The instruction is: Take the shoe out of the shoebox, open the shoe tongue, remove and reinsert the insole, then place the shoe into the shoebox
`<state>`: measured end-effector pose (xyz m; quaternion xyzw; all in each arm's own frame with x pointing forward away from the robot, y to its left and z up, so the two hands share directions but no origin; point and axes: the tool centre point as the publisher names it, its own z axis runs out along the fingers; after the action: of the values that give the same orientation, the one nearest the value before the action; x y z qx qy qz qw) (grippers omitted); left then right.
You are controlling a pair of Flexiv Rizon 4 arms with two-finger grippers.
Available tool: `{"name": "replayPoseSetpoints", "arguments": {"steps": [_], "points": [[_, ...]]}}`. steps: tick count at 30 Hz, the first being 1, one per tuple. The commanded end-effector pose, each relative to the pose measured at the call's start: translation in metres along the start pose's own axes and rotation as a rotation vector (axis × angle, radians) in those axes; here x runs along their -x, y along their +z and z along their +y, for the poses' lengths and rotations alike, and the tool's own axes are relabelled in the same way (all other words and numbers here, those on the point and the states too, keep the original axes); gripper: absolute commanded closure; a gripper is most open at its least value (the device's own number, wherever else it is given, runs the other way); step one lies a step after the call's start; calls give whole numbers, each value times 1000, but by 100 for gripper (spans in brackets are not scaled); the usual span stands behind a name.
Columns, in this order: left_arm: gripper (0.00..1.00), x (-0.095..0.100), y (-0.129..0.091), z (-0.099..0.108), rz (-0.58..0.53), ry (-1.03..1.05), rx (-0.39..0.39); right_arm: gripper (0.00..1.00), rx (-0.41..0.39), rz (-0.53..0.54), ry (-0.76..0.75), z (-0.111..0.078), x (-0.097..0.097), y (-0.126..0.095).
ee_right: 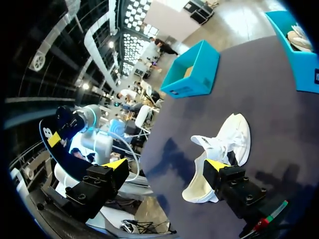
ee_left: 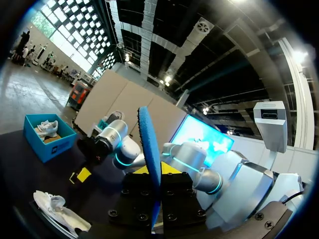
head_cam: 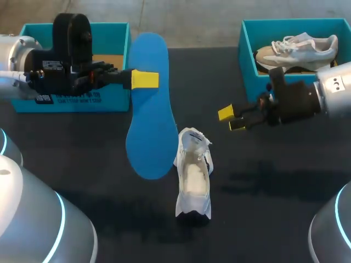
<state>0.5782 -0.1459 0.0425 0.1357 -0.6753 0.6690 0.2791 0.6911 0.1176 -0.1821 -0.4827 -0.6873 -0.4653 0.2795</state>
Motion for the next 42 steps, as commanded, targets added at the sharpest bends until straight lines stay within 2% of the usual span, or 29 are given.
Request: {"name": "replayPoseSetpoints", "arguments": {"steps": [1, 6, 9, 12, 17, 28, 42], "points": [[100, 1, 1, 1, 1, 1, -2, 0, 7, -2, -1, -4, -1, -1], [100, 1, 1, 1, 1, 1, -2, 0, 7, -2, -1, -4, -1, -1], [100, 1, 1, 1, 1, 1, -2, 0, 58, 119, 22, -2, 12, 11], [100, 1, 1, 1, 1, 1, -2, 0, 81, 154, 33, 0, 10, 10], [100, 1, 1, 1, 1, 1, -2, 0, 92, 159, 58, 4, 2, 8], [100, 1, 1, 1, 1, 1, -2, 0, 44, 131, 123, 8, -5, 11], [100, 1, 1, 1, 1, 1, -2, 0, 25, 174, 111, 11, -8, 10]]}}
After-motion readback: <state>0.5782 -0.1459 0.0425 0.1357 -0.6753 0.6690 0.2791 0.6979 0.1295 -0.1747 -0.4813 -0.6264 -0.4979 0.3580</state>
